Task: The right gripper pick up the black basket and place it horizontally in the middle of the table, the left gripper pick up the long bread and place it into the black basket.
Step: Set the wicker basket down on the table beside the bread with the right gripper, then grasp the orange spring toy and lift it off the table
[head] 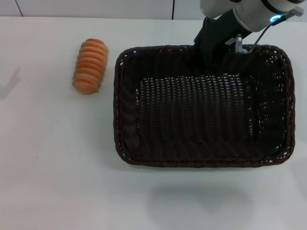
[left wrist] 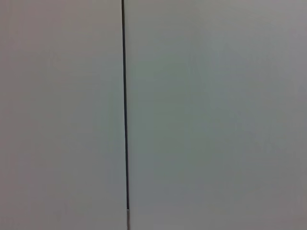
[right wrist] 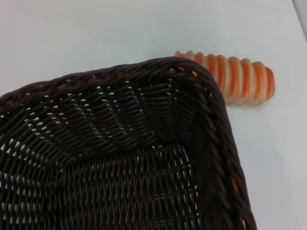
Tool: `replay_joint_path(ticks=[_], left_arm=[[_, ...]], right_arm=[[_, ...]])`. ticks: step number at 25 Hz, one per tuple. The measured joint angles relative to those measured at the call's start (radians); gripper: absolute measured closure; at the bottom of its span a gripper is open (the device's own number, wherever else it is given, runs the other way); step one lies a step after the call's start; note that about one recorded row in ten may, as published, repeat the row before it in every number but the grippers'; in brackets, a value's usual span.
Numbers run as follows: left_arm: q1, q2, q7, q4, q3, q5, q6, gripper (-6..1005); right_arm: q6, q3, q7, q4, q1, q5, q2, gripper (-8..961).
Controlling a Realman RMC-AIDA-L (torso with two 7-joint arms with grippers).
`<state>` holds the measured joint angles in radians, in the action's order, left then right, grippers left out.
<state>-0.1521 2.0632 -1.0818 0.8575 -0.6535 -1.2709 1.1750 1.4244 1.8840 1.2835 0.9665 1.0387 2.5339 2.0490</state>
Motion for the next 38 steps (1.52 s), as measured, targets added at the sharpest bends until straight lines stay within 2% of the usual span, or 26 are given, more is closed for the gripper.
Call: replay_joint_path(ticks=[8,14,16,21,29,31,32,33,34,35,36,37,38], left_arm=[[0.02,0.0,0.004,0.027,0.011,0.01,0.005,185],[0.024,0.001,0.002,0.028,0.008,0.011,0.011,186],[0.025,0.002,0.001,0.028,0.006,0.012,0.016,186],[0.026,0.003,-0.001,0.027,0.007,0.012,0.021,186],[0.029,0.005,-0.006,0.026,0.009,0.013,0.031,186],[0.028,0.005,-0.006,0.025,0.01,0.013,0.031,187],[0.028,0.005,-0.006,0.024,0.009,0.013,0.031,187],[0.027,0.005,-0.006,0.024,0.008,0.013,0.031,187],[0.026,0.005,-0.006,0.023,0.007,0.013,0.031,187],[0.025,0.005,-0.006,0.022,0.006,0.013,0.03,187],[0.023,0.004,-0.006,0.021,0.004,0.013,0.029,187],[0.023,0.004,-0.006,0.021,0.004,0.013,0.029,187],[0.022,0.004,-0.006,0.021,0.004,0.013,0.03,187]], right_arm=[[0.025,-0.035,-0.155,0.032,-0.013,-0.009,0.0,776],[0.044,-0.161,-0.272,0.09,-0.027,-0.007,0.003,756],[0.042,-0.173,-0.284,0.091,-0.027,0.001,0.004,749],[0.008,-0.208,-0.327,0.097,-0.036,0.047,0.005,533],[-0.094,-0.256,-0.372,0.193,-0.073,0.098,0.008,484],[-0.118,-0.269,-0.395,0.28,-0.093,0.104,0.014,483],[-0.118,-0.269,-0.395,0.28,-0.093,0.104,0.014,482],[-0.146,-0.272,-0.427,0.361,-0.122,0.119,0.018,482],[-0.146,-0.272,-0.427,0.361,-0.122,0.119,0.018,481],[-0.17,-0.27,-0.452,0.414,-0.143,0.131,0.021,481],[-0.212,-0.258,-0.493,0.542,-0.208,0.14,0.024,480],[-0.212,-0.258,-0.493,0.542,-0.208,0.14,0.024,481],[-0.243,-0.235,-0.521,0.654,-0.271,0.126,0.025,481]])
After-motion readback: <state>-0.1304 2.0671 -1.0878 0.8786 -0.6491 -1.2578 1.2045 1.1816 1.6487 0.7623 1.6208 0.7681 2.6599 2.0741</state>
